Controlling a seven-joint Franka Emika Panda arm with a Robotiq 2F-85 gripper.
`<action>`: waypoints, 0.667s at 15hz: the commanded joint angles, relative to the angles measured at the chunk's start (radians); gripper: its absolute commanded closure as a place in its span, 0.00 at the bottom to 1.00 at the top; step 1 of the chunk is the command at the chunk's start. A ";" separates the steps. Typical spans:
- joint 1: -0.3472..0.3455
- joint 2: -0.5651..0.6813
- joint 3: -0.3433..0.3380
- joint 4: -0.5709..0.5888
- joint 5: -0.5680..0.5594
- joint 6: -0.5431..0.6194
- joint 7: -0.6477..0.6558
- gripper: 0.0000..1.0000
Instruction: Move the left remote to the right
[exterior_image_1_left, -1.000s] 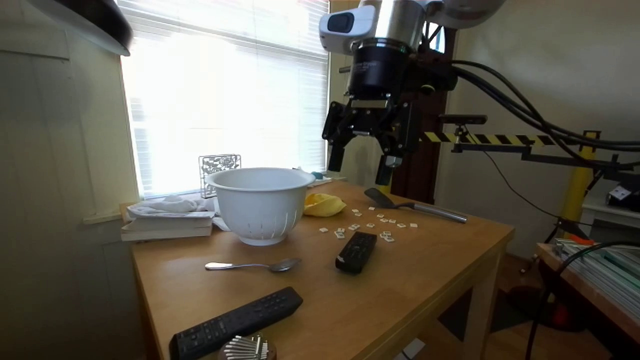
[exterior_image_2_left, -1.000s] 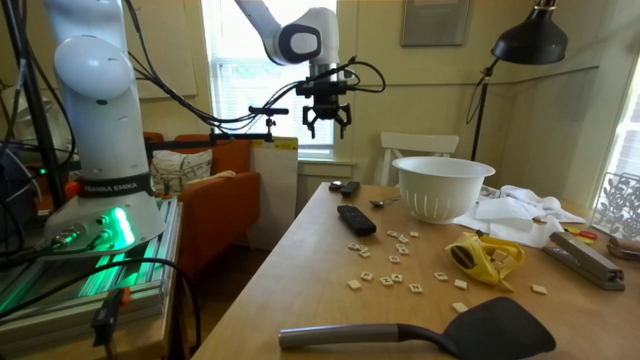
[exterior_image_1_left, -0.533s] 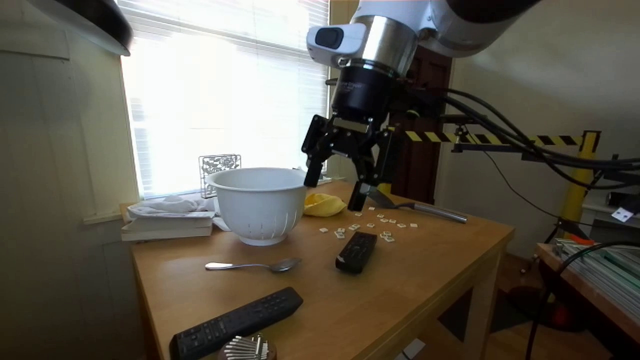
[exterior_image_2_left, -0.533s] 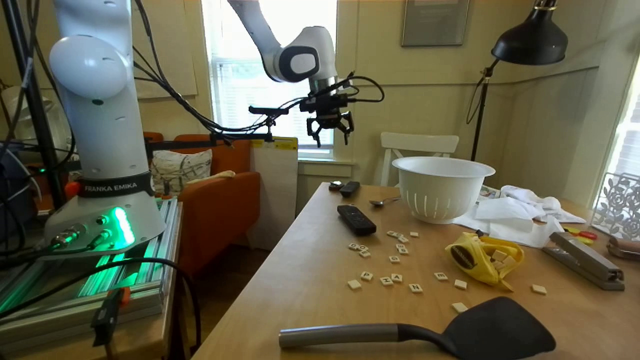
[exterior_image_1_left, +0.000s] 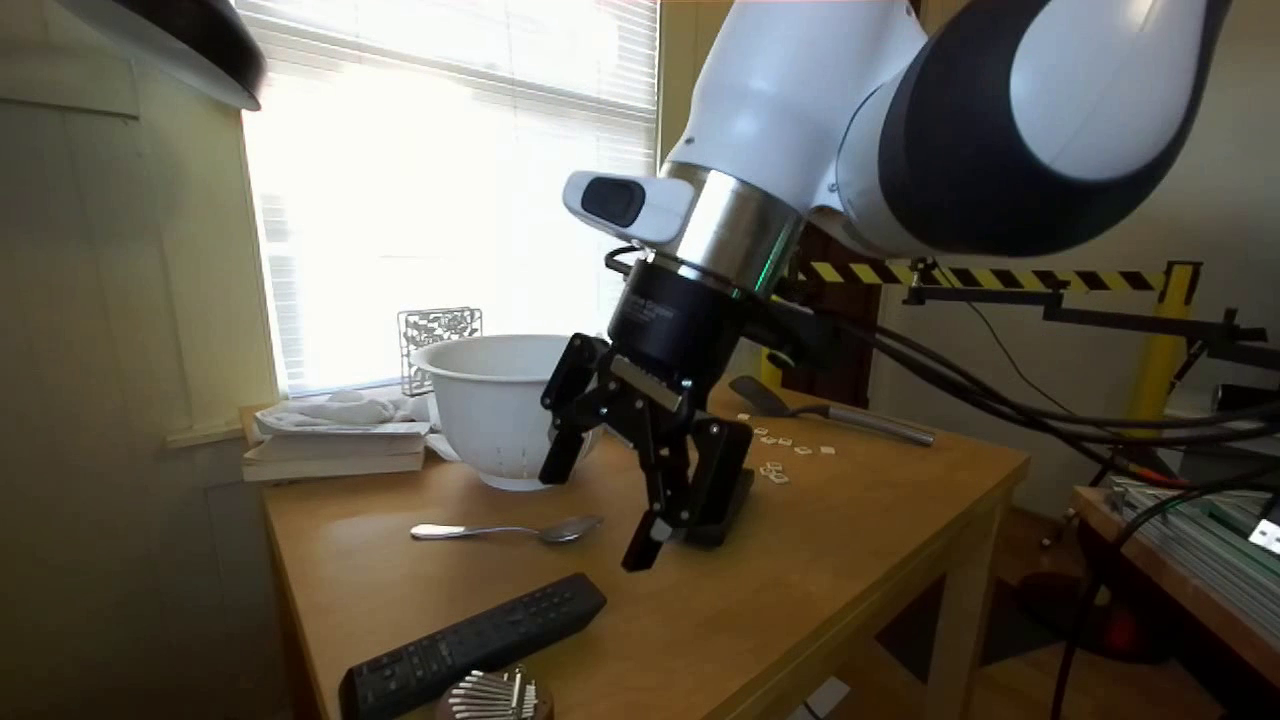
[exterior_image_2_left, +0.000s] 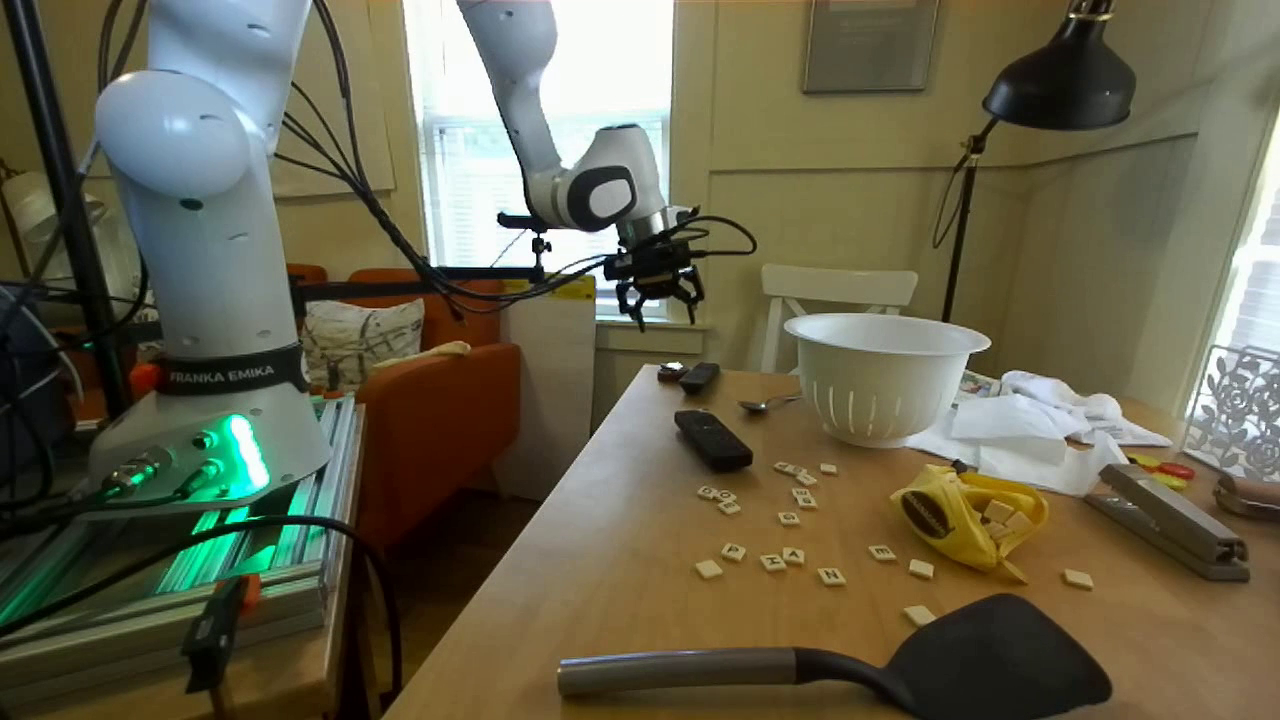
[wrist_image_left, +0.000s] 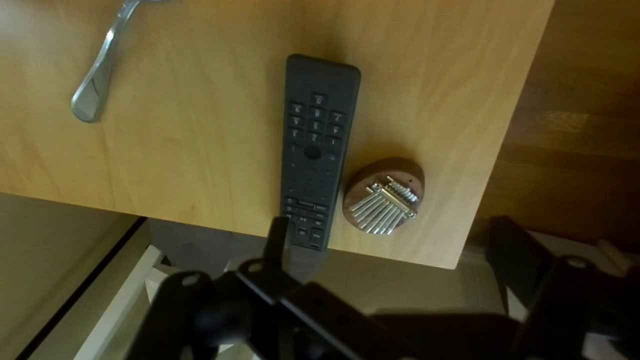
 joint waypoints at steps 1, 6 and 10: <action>-0.016 0.071 -0.014 0.064 -0.120 0.032 0.108 0.00; -0.041 0.130 -0.024 0.113 -0.200 0.037 0.203 0.00; -0.111 0.199 0.043 0.154 -0.207 0.033 0.193 0.00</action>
